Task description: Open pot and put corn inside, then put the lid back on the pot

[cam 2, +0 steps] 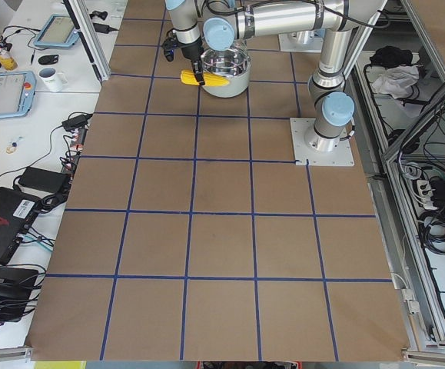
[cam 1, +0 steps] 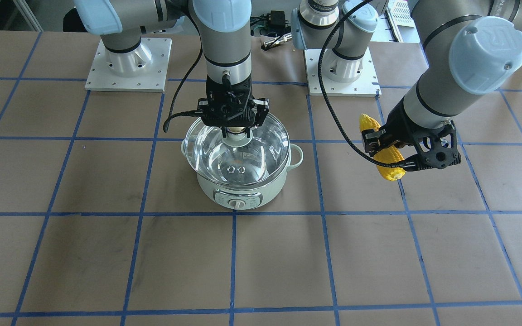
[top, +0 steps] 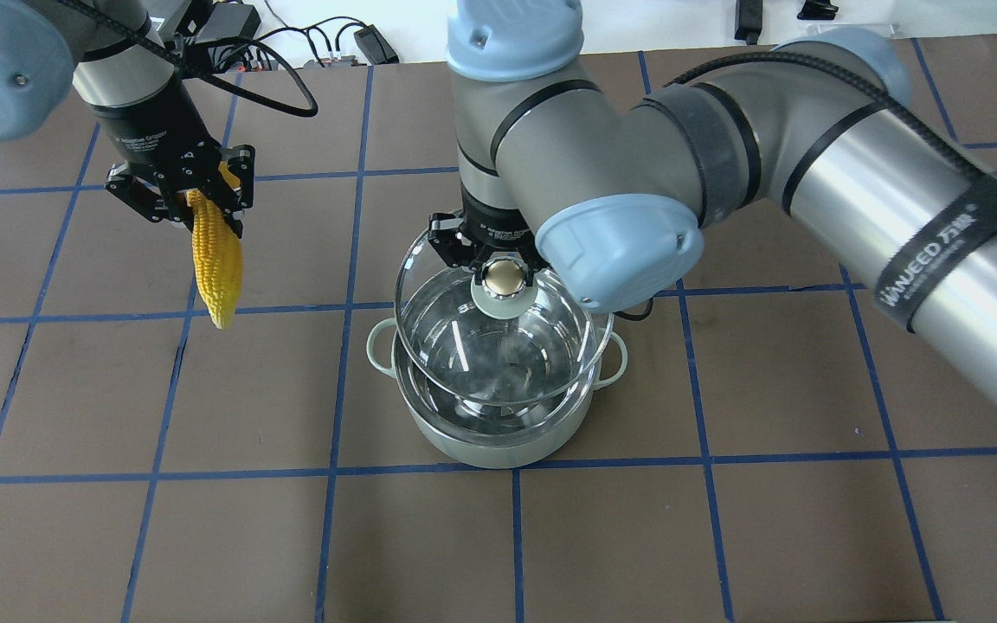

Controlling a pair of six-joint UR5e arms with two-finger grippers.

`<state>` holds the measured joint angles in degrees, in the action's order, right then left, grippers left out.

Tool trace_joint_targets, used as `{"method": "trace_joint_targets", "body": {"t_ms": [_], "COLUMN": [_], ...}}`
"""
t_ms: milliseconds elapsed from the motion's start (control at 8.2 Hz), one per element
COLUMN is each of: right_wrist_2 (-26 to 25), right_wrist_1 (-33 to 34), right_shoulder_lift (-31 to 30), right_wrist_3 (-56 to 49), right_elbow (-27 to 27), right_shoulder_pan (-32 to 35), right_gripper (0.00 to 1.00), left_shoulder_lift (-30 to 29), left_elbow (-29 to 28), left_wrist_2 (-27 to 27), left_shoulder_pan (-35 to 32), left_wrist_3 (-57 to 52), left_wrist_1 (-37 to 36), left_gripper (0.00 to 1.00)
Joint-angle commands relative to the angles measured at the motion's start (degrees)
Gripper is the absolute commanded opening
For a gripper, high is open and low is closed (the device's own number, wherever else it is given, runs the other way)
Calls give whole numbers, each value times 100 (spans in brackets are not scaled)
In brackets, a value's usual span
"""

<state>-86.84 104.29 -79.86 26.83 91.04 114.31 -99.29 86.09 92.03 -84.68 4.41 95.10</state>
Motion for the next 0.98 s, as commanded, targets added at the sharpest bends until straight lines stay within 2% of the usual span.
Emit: {"method": "trace_joint_targets", "body": {"t_ms": [0,244,488,854], "right_wrist_2": [27,18,27,-43], "right_wrist_1": [-468,-1144,-1595,-1981], "right_shoulder_lift": [-407,-618,-794,-812], "right_wrist_3": [-368,-1211,-2221,-2577], "right_elbow": [-322,-621,-675,-675], "right_shoulder_pan": [-582,-1415,-2260,-2545], "right_gripper": [24,24,24,24], "left_shoulder_lift": [6,23,-2,-107], "left_elbow": [39,39,48,223], "left_wrist_2": [-53,-71,-543,-1081], "left_shoulder_pan": [-319,-1011,-1759,-2340], "left_wrist_3": [445,763,868,991], "left_wrist_1": [8,8,-44,-53], "left_gripper": [0,0,0,0]}}
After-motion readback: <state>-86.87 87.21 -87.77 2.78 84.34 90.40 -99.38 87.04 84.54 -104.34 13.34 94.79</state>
